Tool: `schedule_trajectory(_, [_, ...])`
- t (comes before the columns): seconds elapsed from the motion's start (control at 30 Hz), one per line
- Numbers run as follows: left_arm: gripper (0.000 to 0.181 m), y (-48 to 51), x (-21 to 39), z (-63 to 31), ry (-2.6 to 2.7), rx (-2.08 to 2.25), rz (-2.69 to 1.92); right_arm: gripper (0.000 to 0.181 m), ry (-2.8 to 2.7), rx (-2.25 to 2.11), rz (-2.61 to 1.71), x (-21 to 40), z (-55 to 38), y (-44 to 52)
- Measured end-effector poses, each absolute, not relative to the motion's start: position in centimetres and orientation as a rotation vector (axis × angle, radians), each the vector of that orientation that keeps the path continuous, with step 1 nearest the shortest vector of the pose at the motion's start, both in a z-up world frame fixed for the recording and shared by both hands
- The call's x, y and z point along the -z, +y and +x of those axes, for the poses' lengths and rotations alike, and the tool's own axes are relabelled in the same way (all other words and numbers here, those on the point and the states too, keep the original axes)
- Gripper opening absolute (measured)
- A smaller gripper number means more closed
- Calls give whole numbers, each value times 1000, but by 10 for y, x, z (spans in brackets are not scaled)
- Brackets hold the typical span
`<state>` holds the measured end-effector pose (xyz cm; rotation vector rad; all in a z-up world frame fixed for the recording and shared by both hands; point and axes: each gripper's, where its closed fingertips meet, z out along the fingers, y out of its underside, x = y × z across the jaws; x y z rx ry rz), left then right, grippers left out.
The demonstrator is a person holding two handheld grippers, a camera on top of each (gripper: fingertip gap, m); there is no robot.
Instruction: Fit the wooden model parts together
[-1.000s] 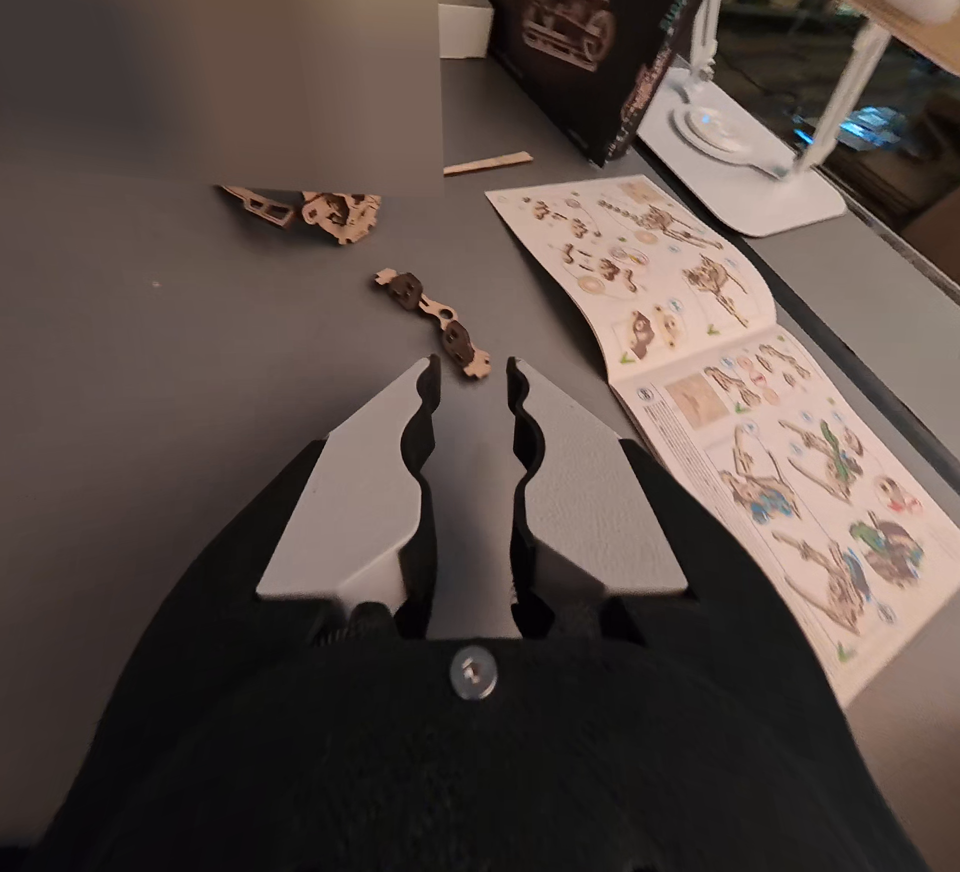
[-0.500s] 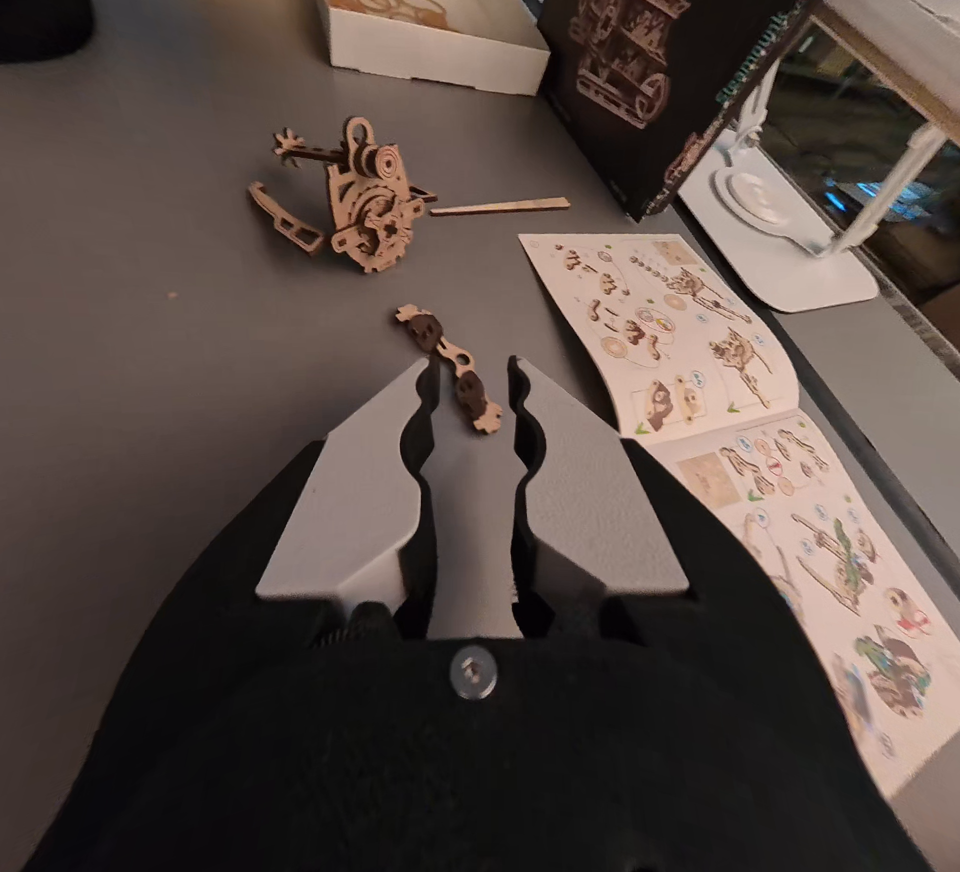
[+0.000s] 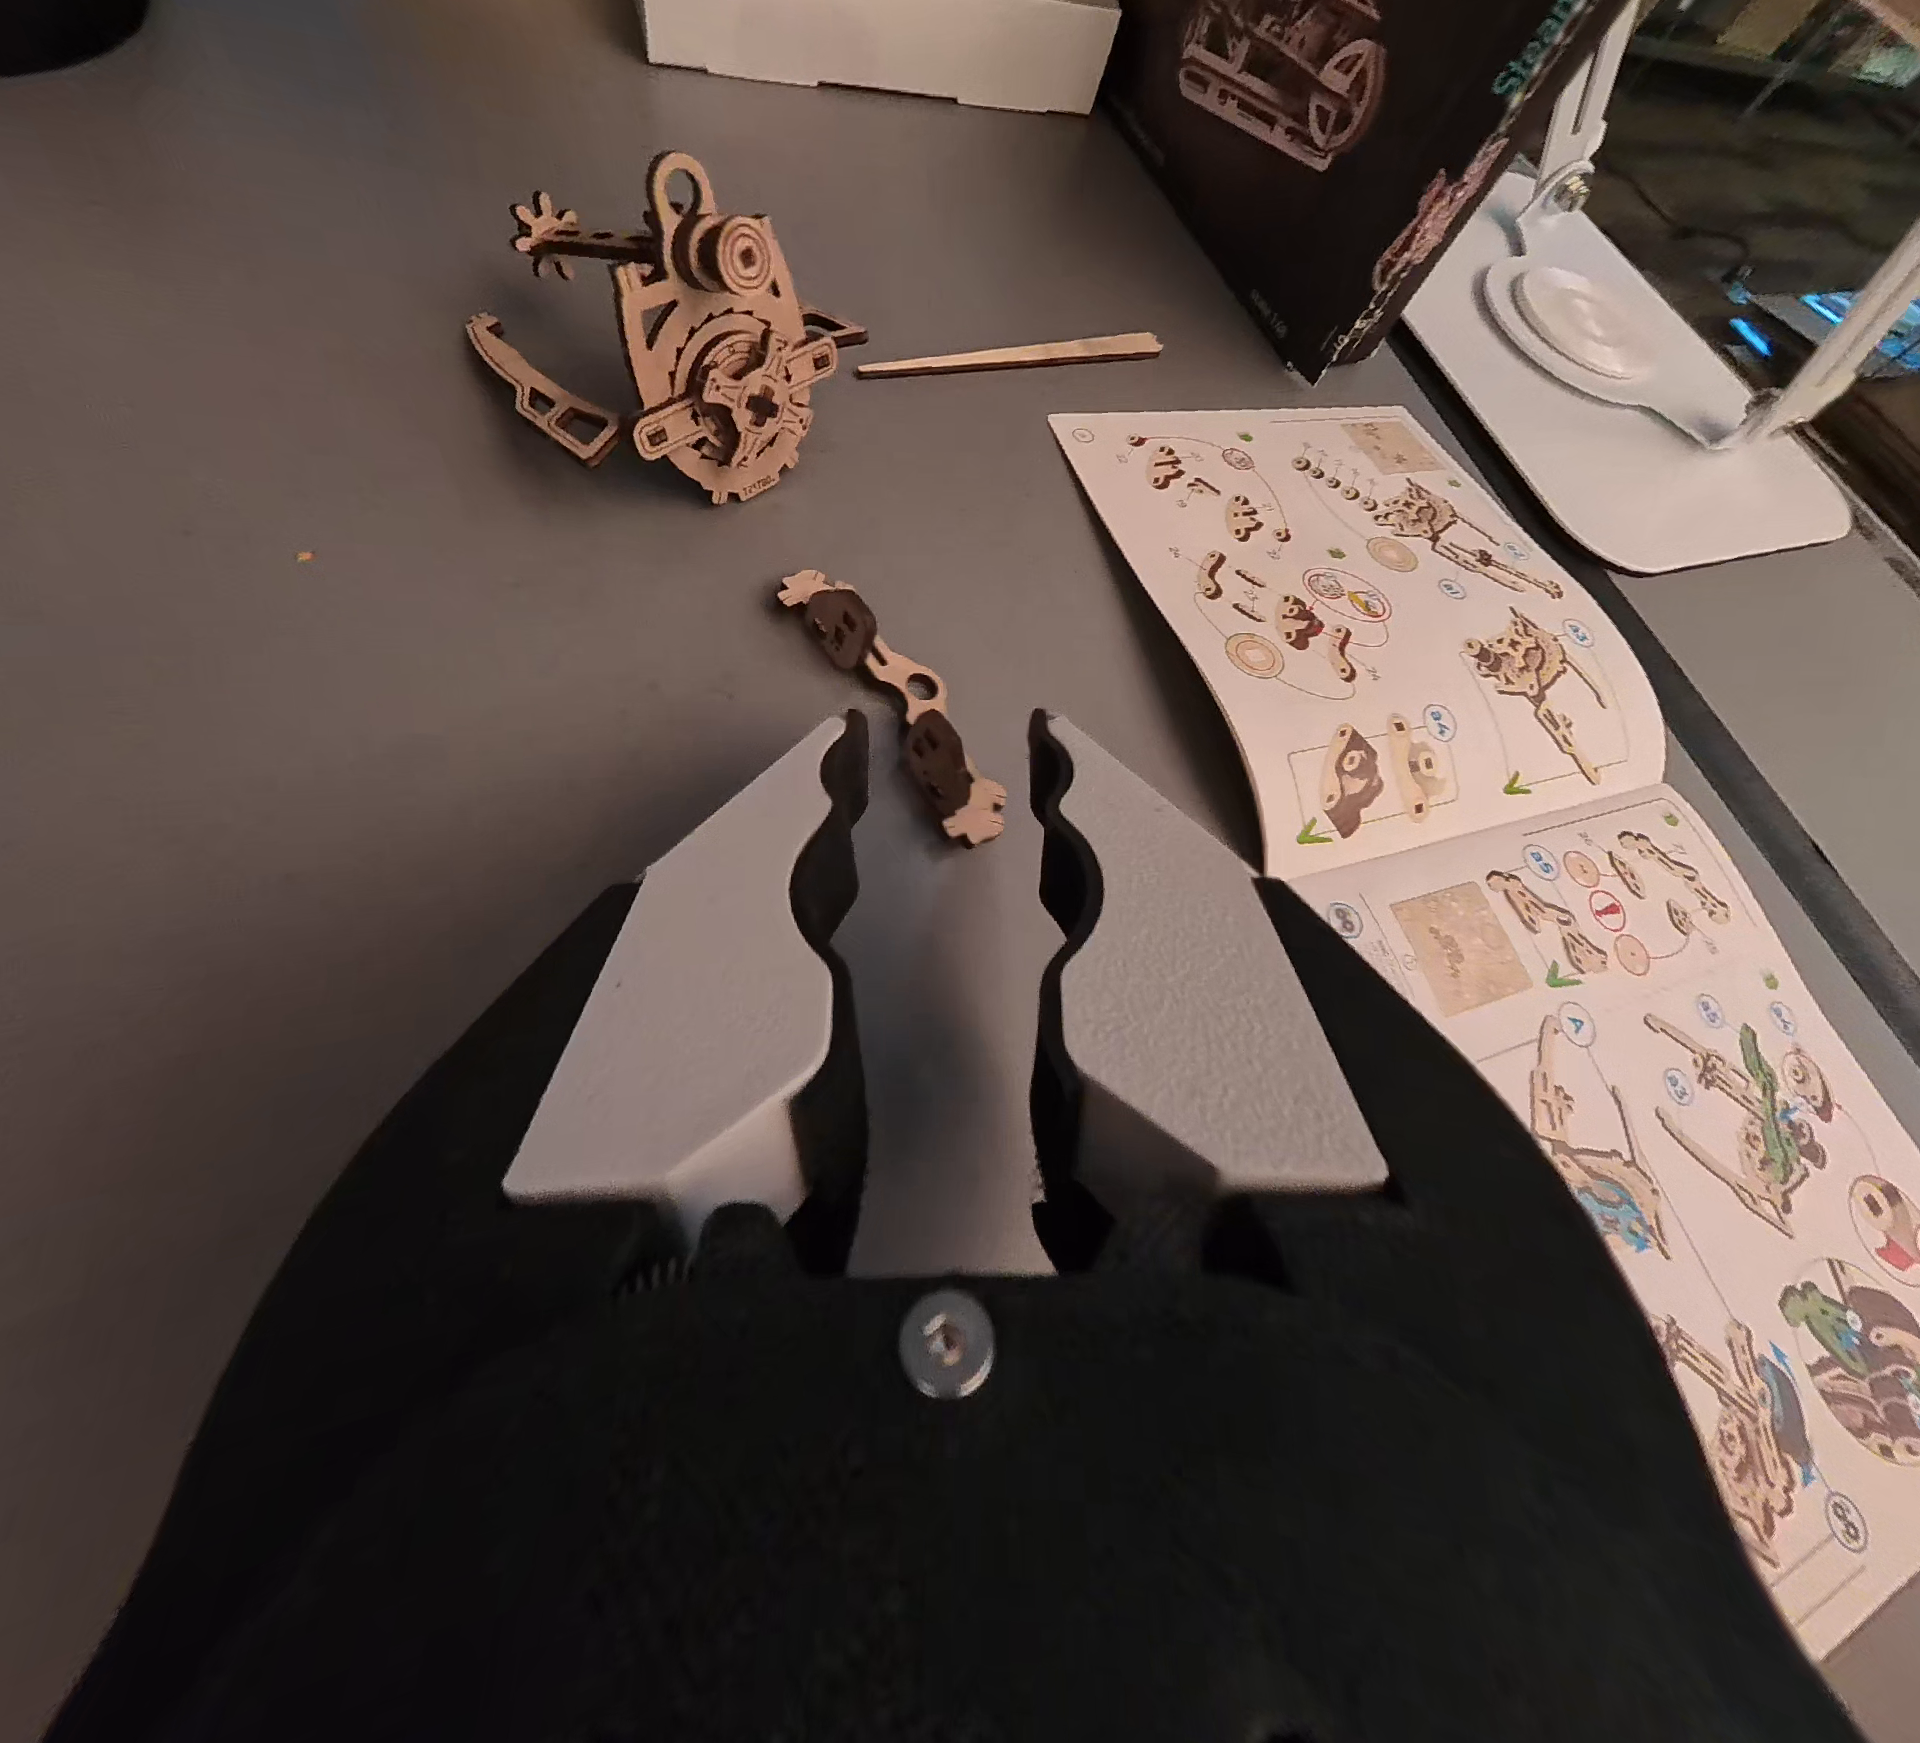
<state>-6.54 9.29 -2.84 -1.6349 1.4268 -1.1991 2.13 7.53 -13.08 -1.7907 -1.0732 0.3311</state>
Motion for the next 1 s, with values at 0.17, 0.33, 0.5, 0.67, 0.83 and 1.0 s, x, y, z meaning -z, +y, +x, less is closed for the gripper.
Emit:
schedule_trajectory(0.17, [13, 93, 31, -64, 1431, 1191, -1641, 25, -1134, -277, -1793, 138, 18, 73])
schedule_trajectory(0.33, [13, 94, 36, -64, 1434, 1192, -1659, 20, -1177, -260, -1784, 141, 15, 70])
schedule_trajectory(0.5, [12, 93, 36, -64, 1441, 1189, -1660, 6, -1191, -291, -1781, 141, 14, 66])
schedule_trajectory(0.67, [12, 93, 34, -65, 1438, 1189, -1654, 3, -1197, -291, -1777, 141, 14, 64])
schedule_trajectory(0.83, [13, 93, 33, -64, 1431, 1200, -1653, 1, -1185, -302, -1767, 139, 15, 64])
schedule_trajectory(1.0, [12, 89, 30, -63, 1399, 1294, -1683, 1, -1178, -303, -1737, 133, 15, 63])
